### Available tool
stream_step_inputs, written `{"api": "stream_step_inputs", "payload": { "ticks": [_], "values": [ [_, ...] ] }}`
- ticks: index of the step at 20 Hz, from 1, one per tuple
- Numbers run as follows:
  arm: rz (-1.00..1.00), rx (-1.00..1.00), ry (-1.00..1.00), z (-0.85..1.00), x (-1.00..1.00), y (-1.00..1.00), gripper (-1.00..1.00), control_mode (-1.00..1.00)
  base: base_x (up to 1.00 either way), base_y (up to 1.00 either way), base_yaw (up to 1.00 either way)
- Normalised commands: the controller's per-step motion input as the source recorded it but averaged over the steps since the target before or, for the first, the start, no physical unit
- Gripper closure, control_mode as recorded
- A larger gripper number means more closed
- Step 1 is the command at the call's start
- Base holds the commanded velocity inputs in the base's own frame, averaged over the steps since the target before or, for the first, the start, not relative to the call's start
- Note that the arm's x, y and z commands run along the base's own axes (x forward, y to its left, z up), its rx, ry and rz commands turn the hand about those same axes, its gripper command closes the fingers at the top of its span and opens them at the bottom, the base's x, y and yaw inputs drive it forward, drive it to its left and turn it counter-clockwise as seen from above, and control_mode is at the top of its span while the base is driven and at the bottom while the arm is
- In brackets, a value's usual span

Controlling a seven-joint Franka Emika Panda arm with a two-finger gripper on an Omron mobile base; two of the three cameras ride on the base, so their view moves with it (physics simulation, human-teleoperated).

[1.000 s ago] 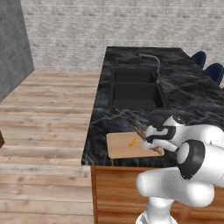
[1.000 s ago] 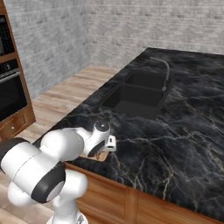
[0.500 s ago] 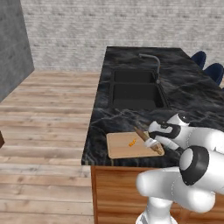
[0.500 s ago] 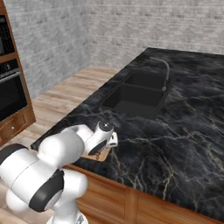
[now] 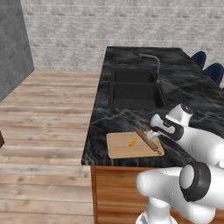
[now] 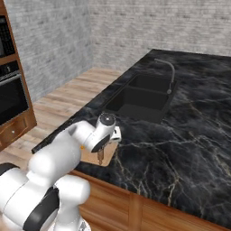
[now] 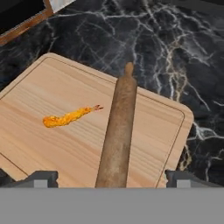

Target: Open the cabinet, retrieve the rolling pin, and place it next to the meat on the cutting board to prepare for tenderizing.

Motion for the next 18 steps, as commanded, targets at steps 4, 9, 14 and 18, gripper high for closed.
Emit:
{"api": "stream_step_inputs", "payload": {
  "ticks": [4,9,14,18],
  "values": [
    [0.00,-0.05,-0.04,0.63,0.00,0.00,-1.00,-1.00,0.00,0.00,0.00],
    [0.02,-0.04,-0.09,0.68,-0.08,0.00,-1.00,-1.00,0.00,0.00,0.00],
    [0.05,-0.04,-0.12,0.67,-0.23,0.00,-1.00,-1.00,0.00,0.00,0.00],
    [0.05,-0.06,-0.17,0.65,-0.34,0.00,-1.00,-1.00,0.00,0.00,0.00]
  ]
}}
